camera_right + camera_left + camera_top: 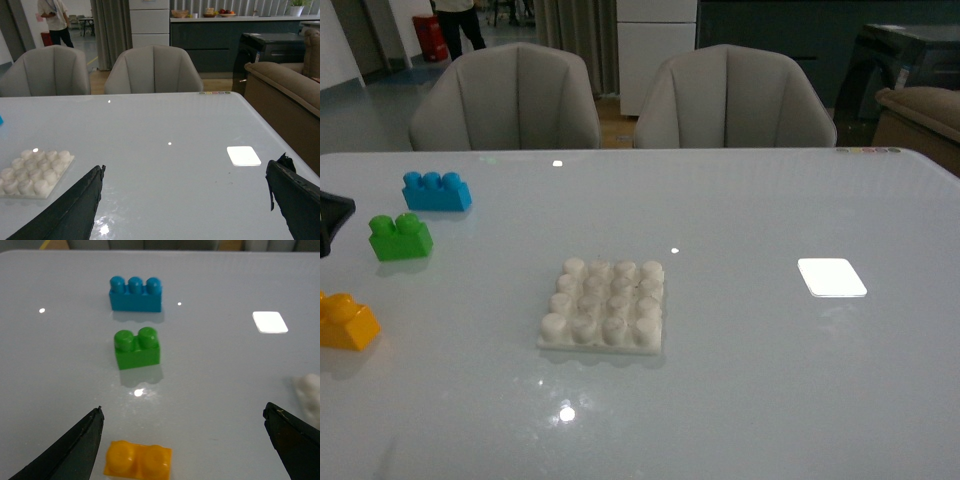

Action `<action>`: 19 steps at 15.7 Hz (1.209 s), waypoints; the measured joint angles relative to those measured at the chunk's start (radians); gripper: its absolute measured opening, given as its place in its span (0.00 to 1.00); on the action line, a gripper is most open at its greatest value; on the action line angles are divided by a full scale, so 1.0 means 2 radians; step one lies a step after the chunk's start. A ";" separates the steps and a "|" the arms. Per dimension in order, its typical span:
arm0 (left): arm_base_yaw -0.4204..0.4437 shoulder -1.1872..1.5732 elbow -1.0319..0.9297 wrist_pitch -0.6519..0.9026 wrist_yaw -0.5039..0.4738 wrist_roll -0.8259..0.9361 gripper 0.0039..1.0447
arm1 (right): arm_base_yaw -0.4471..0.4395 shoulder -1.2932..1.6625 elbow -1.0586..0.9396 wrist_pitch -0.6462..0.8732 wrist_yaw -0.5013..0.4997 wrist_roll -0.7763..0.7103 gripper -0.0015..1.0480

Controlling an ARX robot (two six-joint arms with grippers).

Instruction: Insert yellow block into base center

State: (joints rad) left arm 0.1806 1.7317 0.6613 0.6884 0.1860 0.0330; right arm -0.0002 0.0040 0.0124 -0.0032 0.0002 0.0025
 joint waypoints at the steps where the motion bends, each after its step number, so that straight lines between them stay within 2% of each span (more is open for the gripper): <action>1: 0.016 0.038 0.026 -0.006 0.007 0.013 0.94 | 0.000 0.000 0.000 0.000 0.000 0.000 0.94; 4: 0.049 0.094 0.057 -0.021 0.053 0.039 0.94 | 0.000 0.000 0.000 0.000 0.000 0.000 0.94; 6: 0.054 0.106 0.058 -0.032 0.078 0.060 0.94 | 0.000 0.000 0.000 0.000 0.000 0.000 0.94; 9: 0.058 0.128 0.067 -0.030 0.081 0.074 0.94 | 0.000 0.000 0.000 0.000 0.000 0.000 0.94; 11: 0.065 0.152 0.079 -0.018 0.064 0.074 0.94 | 0.000 0.000 0.000 0.000 0.000 0.000 0.94; 19: 0.072 0.176 0.083 -0.003 0.079 0.061 0.94 | 0.000 0.000 0.000 0.000 0.000 0.000 0.94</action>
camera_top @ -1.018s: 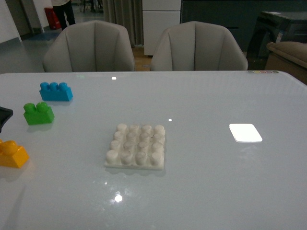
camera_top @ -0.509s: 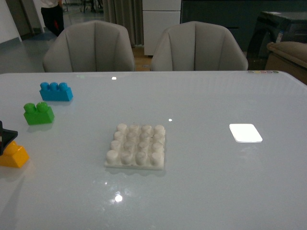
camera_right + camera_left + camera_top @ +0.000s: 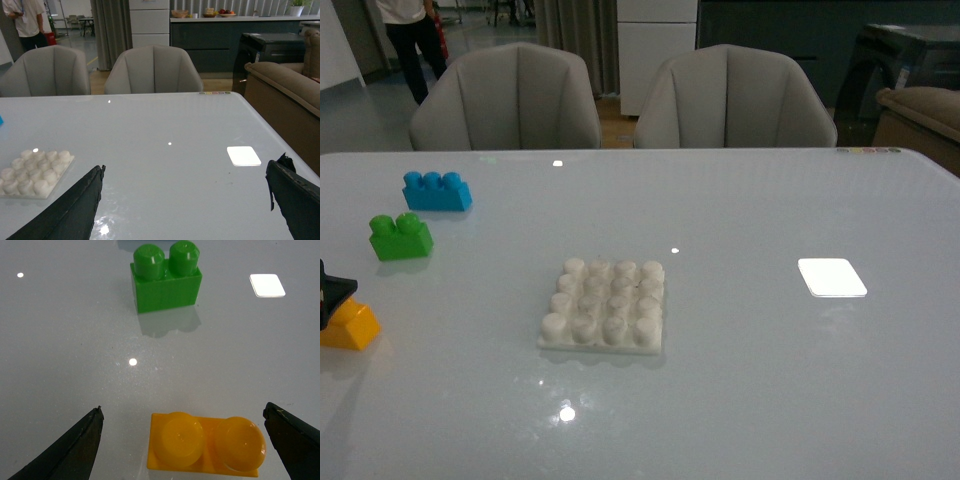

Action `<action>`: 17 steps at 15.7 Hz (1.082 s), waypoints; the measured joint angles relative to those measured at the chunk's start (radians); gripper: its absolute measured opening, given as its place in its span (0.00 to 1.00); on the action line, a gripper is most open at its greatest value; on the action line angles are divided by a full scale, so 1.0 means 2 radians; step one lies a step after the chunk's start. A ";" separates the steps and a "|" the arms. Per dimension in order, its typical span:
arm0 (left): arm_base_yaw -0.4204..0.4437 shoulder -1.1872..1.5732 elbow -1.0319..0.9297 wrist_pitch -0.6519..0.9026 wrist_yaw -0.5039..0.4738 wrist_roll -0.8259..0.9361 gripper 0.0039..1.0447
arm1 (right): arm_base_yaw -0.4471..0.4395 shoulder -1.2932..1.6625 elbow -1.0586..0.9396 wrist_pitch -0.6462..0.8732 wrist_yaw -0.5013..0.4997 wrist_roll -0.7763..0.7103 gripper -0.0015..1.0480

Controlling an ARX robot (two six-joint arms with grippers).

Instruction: Insert yellow block into base center

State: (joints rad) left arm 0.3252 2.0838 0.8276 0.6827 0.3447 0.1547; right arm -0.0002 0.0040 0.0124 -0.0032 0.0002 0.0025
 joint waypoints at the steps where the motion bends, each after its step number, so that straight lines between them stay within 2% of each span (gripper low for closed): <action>1: 0.000 0.005 0.001 0.000 0.000 0.000 0.94 | 0.000 0.000 0.000 0.000 0.000 0.000 0.94; 9: 0.008 0.042 0.014 0.015 0.010 -0.012 0.94 | 0.000 0.000 0.000 0.000 0.000 0.000 0.94; 11: 0.008 0.043 0.014 0.017 0.011 -0.013 0.71 | 0.000 0.000 0.000 0.000 0.000 0.000 0.94; 12: 0.007 0.043 0.014 0.019 0.010 -0.014 0.63 | 0.000 0.000 0.000 0.000 0.000 0.000 0.94; 17: 0.005 0.041 0.013 0.020 0.009 -0.017 0.60 | 0.000 0.000 0.000 0.000 0.000 0.000 0.94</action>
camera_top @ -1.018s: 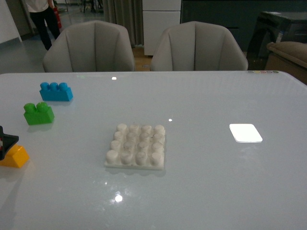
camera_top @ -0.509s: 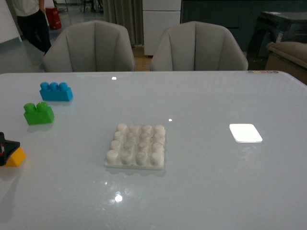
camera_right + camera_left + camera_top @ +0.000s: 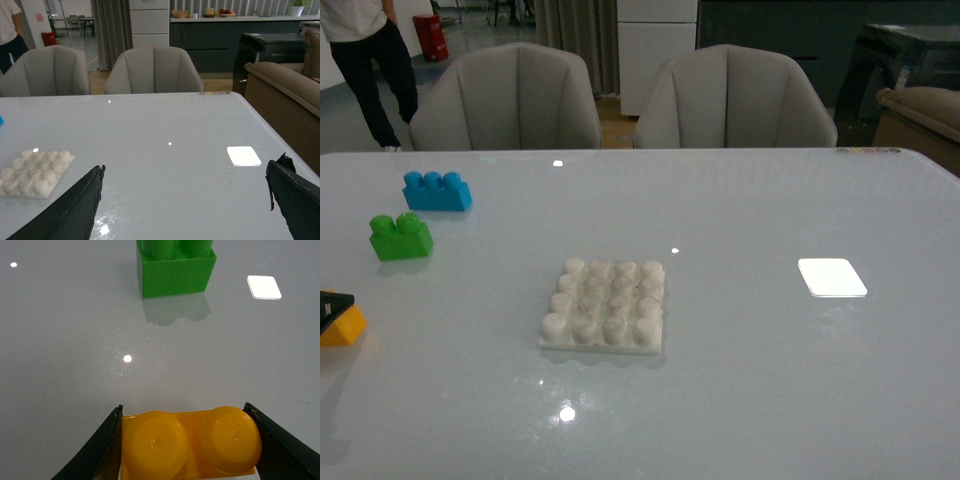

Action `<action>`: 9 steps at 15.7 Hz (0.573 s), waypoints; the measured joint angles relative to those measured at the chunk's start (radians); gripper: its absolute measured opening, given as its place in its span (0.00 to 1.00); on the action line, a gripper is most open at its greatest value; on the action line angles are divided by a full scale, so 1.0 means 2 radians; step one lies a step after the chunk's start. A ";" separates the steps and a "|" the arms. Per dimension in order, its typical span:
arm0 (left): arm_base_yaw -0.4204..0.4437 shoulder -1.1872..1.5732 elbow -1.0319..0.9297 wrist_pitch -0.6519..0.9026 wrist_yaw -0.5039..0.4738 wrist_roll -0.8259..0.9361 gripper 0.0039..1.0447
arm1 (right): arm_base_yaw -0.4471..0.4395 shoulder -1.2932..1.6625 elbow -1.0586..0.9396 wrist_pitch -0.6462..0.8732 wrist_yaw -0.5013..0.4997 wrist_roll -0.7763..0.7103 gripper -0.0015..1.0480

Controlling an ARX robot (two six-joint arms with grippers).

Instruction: Insert yellow block into base center

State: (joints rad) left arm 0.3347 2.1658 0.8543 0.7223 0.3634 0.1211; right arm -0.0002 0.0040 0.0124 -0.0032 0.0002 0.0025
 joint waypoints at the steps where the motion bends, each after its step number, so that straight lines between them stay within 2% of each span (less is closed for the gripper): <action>1: -0.002 -0.002 -0.002 -0.001 0.000 -0.004 0.60 | 0.000 0.000 0.000 0.000 0.000 0.000 0.94; 4: -0.009 -0.026 -0.010 -0.011 -0.009 -0.008 0.60 | 0.000 0.000 0.000 0.000 0.000 0.000 0.94; 7: -0.048 -0.107 -0.055 -0.024 -0.058 -0.018 0.60 | 0.000 0.000 0.000 0.000 0.000 0.000 0.94; 9: -0.090 -0.165 -0.106 -0.020 -0.105 -0.031 0.60 | 0.000 0.000 0.000 0.000 0.000 0.000 0.94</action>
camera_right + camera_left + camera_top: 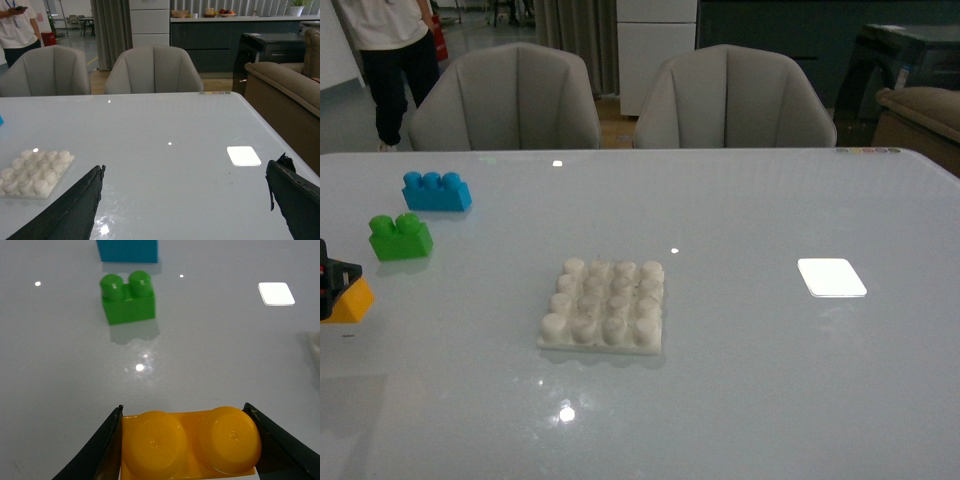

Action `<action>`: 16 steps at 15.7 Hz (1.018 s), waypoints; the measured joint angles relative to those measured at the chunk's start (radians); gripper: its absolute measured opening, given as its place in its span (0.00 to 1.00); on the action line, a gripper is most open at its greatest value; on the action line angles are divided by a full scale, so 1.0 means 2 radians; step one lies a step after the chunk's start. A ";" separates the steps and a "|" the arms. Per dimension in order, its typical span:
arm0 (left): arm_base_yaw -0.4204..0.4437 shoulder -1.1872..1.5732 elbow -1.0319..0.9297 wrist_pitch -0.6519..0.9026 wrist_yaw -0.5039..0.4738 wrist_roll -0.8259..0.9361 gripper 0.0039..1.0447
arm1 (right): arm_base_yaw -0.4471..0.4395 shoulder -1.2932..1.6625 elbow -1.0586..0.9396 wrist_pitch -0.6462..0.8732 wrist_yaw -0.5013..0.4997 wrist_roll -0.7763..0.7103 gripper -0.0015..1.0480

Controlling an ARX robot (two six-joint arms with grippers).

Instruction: Insert yellow block into base center

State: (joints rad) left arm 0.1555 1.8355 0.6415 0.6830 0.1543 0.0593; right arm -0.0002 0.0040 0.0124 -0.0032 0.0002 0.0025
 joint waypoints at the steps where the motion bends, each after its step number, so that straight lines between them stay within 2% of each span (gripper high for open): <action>1: -0.026 -0.032 -0.027 0.000 -0.013 -0.008 0.60 | 0.000 0.000 0.000 0.000 0.000 0.000 0.94; 4: -0.110 -0.104 -0.077 -0.002 -0.062 -0.045 0.60 | 0.000 0.000 0.000 0.000 0.000 0.000 0.94; 7: -0.195 -0.102 -0.073 -0.002 -0.102 -0.088 0.60 | 0.000 0.000 0.000 0.000 0.000 0.000 0.94; 10: -0.275 -0.036 -0.006 -0.004 -0.125 -0.121 0.60 | 0.000 0.000 0.000 0.000 0.000 0.000 0.94; 11: -0.307 0.022 0.052 -0.010 -0.145 -0.137 0.60 | 0.000 0.000 0.000 0.000 0.000 0.000 0.94; 13: -0.312 0.038 0.068 -0.014 -0.152 -0.139 0.60 | 0.000 0.000 0.000 0.000 0.000 0.000 0.94; 16: -0.321 0.122 0.163 -0.033 -0.171 -0.145 0.59 | 0.000 0.000 0.000 0.000 0.000 0.000 0.94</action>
State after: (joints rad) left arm -0.4866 2.0800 0.9680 0.6167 -0.1867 -0.2314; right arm -0.0002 0.0040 0.0124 -0.0032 0.0002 0.0025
